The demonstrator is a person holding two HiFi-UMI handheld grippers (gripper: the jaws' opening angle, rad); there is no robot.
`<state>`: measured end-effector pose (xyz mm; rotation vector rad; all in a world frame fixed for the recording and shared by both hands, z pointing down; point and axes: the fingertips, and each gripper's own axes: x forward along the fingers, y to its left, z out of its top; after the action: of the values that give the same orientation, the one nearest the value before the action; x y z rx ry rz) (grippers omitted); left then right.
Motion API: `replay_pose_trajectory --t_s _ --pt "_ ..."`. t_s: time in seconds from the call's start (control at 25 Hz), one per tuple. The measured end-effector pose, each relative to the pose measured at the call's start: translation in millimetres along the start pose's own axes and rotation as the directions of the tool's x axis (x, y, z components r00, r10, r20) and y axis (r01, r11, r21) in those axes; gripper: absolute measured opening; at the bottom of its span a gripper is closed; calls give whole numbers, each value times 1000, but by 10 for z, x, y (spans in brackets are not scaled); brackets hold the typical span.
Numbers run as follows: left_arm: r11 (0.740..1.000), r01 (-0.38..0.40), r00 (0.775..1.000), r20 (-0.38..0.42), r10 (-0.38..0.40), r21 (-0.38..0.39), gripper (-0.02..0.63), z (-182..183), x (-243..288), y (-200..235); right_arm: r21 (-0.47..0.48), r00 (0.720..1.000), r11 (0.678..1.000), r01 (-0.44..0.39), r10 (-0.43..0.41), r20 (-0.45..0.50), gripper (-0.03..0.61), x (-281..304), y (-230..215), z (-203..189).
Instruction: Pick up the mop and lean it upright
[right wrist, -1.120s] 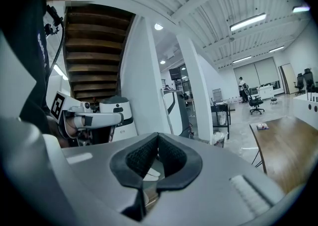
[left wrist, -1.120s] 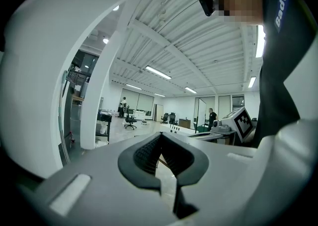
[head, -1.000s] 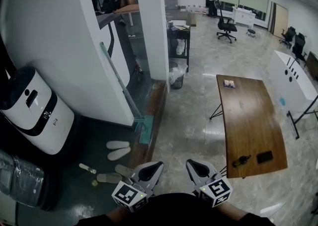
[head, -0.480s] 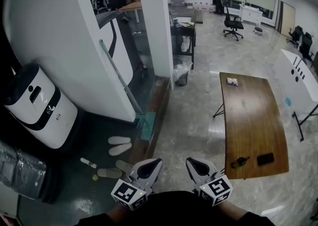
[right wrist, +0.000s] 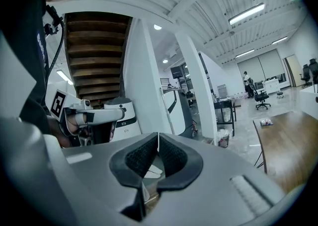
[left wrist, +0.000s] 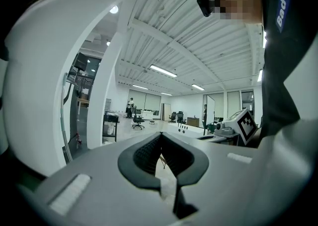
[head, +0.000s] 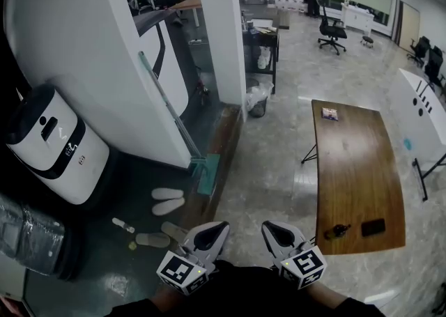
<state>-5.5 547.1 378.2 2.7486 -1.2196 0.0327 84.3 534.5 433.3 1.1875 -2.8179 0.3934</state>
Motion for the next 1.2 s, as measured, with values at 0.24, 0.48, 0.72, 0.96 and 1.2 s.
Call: replay_pose_trajectory --t_s 0.24,0.48,0.72,0.96,1.2 --pt "1000 3 1000 8 -3 -31 20 -44 107 248 -1 1000 1000 5 -5 -31 14 229 -101 -34" --pt "998 36 999 13 -36 -47 20 -24 352 689 -12 998 999 42 -43 -49 14 654 -318 28" --pt "997 64 998 4 -64 -53 20 71 698 1479 -10 994 996 92 -92 -53 14 1363 -560 209" --pt "995 78 997 10 -78 -65 20 175 931 2271 12 990 992 126 -125 -61 12 2062 -759 313" --pt "992 86 996 24 -84 -95 33 240 1076 3001 10 982 986 165 -164 -91 14 2663 -887 449"
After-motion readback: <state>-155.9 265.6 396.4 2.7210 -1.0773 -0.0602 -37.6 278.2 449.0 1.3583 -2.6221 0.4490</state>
